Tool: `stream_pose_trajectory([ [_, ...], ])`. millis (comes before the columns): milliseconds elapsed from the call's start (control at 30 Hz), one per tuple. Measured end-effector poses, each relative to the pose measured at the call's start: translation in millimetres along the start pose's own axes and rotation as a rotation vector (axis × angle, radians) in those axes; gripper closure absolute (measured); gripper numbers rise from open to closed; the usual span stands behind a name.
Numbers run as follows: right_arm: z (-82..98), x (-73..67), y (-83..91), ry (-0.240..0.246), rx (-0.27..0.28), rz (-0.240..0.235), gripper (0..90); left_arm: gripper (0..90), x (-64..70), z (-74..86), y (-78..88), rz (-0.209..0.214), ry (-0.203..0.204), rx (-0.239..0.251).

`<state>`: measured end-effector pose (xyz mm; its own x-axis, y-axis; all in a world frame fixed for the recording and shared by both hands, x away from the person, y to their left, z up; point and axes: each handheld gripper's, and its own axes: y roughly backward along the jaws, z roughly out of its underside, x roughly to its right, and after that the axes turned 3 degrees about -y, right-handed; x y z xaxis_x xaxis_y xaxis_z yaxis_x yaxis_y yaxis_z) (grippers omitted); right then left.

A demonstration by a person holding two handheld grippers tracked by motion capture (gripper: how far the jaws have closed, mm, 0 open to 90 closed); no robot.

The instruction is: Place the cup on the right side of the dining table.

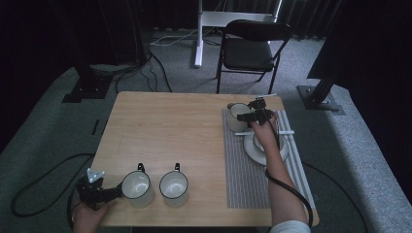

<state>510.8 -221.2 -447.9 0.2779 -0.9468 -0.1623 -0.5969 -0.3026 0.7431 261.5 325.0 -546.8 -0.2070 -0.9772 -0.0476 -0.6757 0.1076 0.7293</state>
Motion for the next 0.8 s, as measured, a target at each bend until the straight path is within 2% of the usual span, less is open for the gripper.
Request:
stream_pose_trajectory([
  [200,14.6,-3.7,8.4,0.003,0.053,-0.034,12.0,0.1,0.0,0.0,0.0,0.0,0.0,0.0],
  [267,20.5,-5.0,11.1,0.009,0.068,-0.032,12.1,0.2,0.0,0.0,0.0,0.0,0.0,0.0],
  [800,68.4,-17.8,39.3,0.055,0.151,-0.096,12.1,0.2,0.0,0.0,0.0,0.0,0.0,0.0],
])
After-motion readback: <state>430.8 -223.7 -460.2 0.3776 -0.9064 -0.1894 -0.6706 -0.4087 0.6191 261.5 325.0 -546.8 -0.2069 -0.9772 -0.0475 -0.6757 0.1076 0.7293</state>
